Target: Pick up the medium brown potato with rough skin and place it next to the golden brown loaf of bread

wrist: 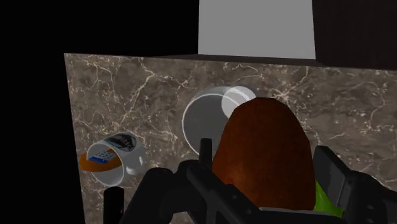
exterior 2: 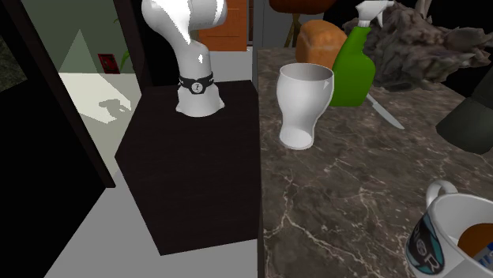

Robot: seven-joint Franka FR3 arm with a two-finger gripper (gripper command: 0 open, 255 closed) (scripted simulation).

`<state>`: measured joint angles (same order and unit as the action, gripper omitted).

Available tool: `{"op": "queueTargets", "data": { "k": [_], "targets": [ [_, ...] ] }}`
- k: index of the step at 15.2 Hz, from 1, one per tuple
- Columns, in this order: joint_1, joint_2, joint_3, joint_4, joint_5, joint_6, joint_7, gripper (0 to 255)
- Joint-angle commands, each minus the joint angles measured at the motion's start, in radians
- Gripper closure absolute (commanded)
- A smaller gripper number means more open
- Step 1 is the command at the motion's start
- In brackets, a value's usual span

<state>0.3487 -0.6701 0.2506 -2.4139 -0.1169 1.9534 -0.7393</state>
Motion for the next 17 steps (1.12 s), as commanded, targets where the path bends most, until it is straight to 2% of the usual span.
{"op": "queueTargets", "data": {
  "k": [1, 9, 17],
  "targets": [
    [0.028, -0.062, 0.03, -0.041, 0.025, -0.028, 0.035, 255],
    [0.142, -0.266, 0.137, -0.113, 0.131, -0.182, 0.155, 255],
    [0.255, -0.397, 0.271, -0.1, 0.255, -0.344, 0.304, 255]
  ]
}}
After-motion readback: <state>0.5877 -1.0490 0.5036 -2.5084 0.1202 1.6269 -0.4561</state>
